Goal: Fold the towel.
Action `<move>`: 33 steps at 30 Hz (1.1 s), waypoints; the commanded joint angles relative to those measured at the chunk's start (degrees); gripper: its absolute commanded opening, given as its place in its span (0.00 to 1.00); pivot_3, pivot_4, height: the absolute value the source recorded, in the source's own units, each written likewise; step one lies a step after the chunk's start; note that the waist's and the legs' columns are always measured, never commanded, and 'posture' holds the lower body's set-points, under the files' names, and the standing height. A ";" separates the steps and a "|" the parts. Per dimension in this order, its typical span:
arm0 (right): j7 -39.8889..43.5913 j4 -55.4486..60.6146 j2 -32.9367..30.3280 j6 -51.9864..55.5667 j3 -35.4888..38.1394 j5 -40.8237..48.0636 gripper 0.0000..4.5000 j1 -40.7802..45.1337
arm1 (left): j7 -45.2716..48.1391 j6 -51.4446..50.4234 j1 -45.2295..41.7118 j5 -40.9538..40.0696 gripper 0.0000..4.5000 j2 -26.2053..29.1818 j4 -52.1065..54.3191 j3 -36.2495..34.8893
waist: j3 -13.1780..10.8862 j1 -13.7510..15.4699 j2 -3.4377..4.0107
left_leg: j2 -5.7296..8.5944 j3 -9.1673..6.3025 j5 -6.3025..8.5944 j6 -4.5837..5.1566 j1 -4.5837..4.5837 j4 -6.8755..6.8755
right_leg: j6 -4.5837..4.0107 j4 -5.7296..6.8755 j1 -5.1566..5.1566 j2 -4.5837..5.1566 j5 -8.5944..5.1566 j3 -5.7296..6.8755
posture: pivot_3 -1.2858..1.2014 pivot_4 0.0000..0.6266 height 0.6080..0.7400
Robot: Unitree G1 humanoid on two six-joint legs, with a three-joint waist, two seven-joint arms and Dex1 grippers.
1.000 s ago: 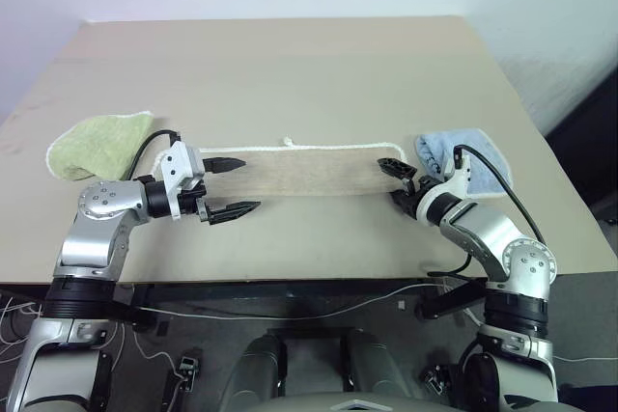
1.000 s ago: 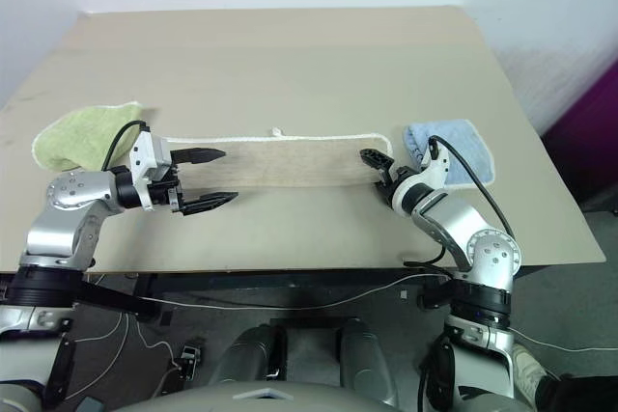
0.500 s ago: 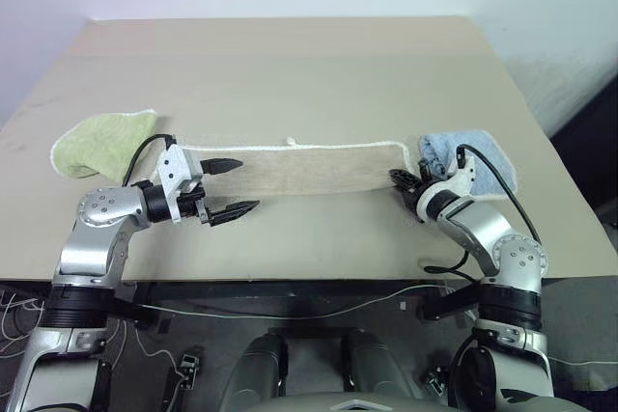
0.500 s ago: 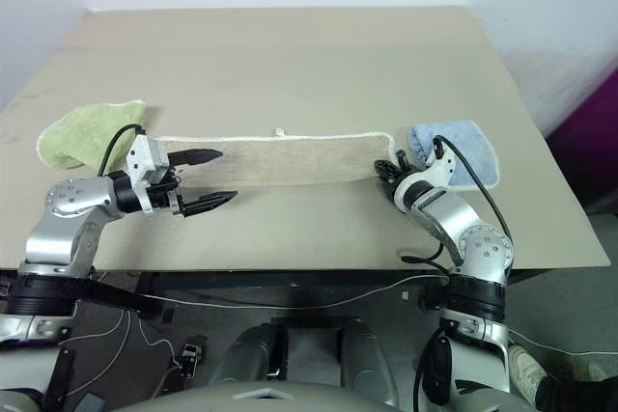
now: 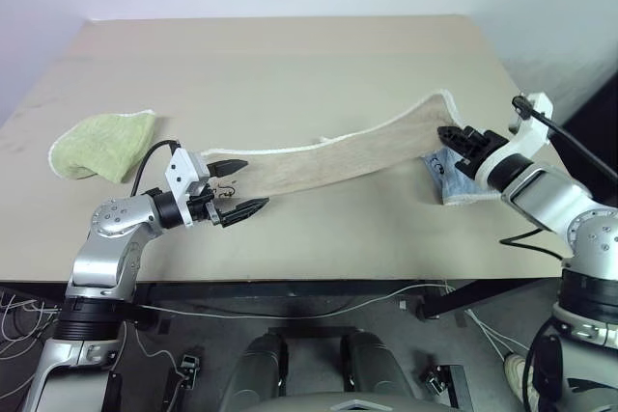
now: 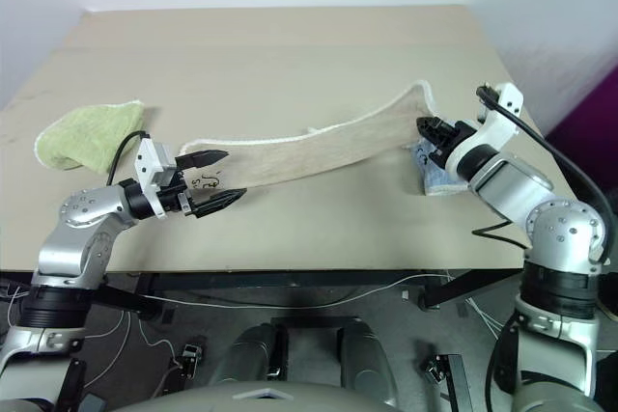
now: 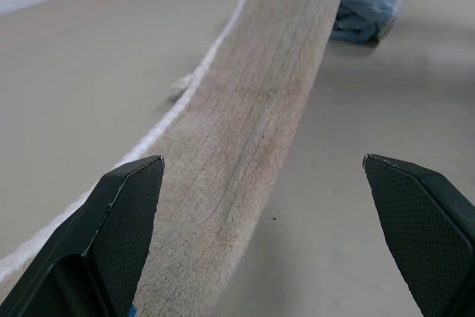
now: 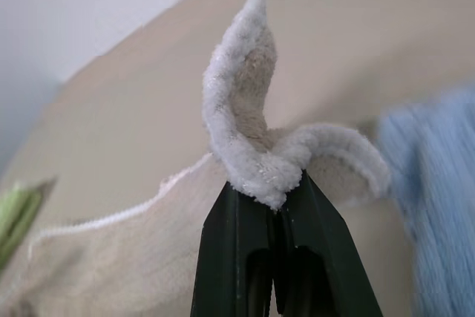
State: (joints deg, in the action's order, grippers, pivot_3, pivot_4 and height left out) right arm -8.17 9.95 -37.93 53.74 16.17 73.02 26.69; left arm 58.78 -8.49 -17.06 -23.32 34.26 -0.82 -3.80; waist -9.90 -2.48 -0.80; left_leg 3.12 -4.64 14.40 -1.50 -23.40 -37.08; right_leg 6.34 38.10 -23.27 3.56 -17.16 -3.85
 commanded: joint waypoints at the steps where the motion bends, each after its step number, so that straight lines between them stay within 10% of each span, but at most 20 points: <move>1: 11.90 7.92 -4.90 1.57 -12.52 -10.58 0.00 3.43 | -0.61 0.35 0.03 -0.49 1.00 0.40 2.32 -1.23 | 0.00 -0.04 0.00 | 0.00 0.00 0.00 0.00 0.00 0.00 | 0.00 -0.01 0.00 0.00 0.00 0.00 | 0.52 0.24 1.00; 8: 26.79 3.33 -3.99 -7.12 -36.48 -37.65 0.00 9.98 | -1.74 0.23 0.25 -0.50 1.00 -0.57 3.17 -0.58 | 0.00 0.24 -0.02 | 0.02 -0.02 0.00 0.00 -0.01 -0.03 | 0.00 -0.05 0.00 0.04 0.00 0.04 | 0.52 0.24 1.00; 19: 34.25 -10.90 8.79 -13.00 -39.61 -53.42 0.00 16.86 | -4.08 -0.85 3.64 -1.14 1.00 -1.44 6.96 -0.79 | 0.00 0.16 -0.03 | 0.03 -0.05 0.00 -0.02 -0.05 0.02 | 0.00 -0.03 -0.11 0.04 0.00 0.04 | 0.52 0.24 1.00; 25: 34.70 -8.82 10.18 -9.98 -30.42 -52.11 0.00 15.96 | -4.90 -1.32 4.28 -1.48 1.00 -1.24 7.96 -1.03 | -0.01 0.47 -0.03 | 0.06 -0.05 0.00 -0.02 -0.06 0.02 | 0.00 -0.03 -0.10 0.07 0.01 0.04 | 0.52 0.24 1.00; 33: 24.47 -1.06 11.00 8.51 1.03 -38.85 0.00 12.66 | -5.50 -1.57 5.68 -2.09 1.00 -1.03 9.01 -1.28 | 0.00 1.62 -0.03 | 0.06 -0.06 0.01 -0.02 -0.07 0.06 | -0.01 -0.06 -0.09 0.09 0.01 0.03 | 0.52 0.24 1.00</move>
State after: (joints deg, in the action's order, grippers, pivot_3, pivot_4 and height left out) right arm 18.44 5.47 -27.60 59.17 12.11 31.11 39.34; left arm 53.41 -10.30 -11.33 -24.39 33.03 5.77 -3.83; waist -9.90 -0.85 -0.83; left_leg 3.18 -4.70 14.41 -1.53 -23.47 -37.02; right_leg 6.33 38.04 -23.36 3.65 -17.15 -3.83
